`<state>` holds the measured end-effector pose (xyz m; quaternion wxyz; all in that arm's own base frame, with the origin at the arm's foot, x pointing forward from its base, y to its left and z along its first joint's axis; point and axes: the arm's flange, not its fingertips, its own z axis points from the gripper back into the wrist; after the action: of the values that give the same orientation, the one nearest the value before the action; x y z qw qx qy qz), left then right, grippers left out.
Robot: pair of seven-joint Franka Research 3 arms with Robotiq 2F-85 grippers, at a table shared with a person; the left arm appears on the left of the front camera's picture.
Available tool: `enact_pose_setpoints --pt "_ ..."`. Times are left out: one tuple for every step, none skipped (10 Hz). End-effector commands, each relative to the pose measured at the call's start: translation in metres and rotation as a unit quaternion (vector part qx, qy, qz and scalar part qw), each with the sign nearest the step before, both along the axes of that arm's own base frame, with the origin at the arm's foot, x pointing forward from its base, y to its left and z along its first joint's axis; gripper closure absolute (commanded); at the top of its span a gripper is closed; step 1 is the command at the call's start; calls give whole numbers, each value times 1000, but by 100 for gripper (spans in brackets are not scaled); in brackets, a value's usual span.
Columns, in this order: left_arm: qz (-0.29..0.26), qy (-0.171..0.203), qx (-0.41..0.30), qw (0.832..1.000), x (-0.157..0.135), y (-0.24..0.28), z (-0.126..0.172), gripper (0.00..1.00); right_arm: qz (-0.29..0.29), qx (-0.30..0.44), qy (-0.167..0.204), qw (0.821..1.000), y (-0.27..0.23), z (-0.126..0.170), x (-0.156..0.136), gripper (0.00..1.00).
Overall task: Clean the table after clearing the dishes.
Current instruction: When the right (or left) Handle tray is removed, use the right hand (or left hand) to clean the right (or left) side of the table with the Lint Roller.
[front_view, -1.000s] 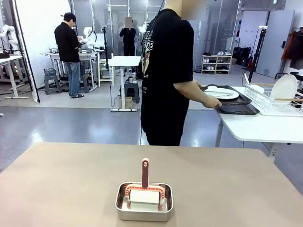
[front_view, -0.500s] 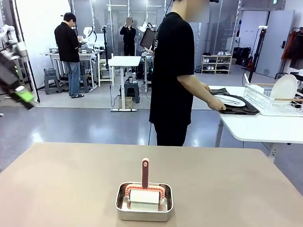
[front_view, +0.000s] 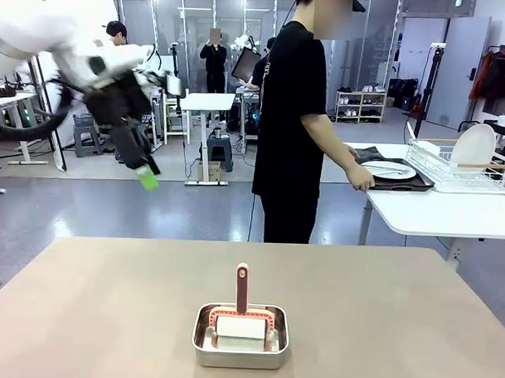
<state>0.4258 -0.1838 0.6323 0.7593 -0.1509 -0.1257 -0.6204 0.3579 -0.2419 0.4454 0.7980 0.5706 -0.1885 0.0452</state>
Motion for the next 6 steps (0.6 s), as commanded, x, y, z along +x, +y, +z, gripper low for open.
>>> enact_pose_setpoints --pt "-59 -47 47 996 -4 -30 -25 0 -5 -3 0 1000 2 3 -2 0" --pt "-78 -45 56 994 -5 -53 -34 0 -5 -3 0 1000 2 3 -2 0" --pt "-96 -40 62 993 -12 -73 -47 0 -5 -3 0 1000 2 3 -2 0" --pt "-114 -40 64 991 -22 -90 -58 0 -5 -3 0 1000 2 3 -2 0" --pt "-95 -50 30 994 -26 -98 -59 0 -5 -3 0 1000 2 3 -2 0" --pt "-102 -25 62 993 -19 -91 -50 0 -5 -3 0 1000 2 3 -2 0"
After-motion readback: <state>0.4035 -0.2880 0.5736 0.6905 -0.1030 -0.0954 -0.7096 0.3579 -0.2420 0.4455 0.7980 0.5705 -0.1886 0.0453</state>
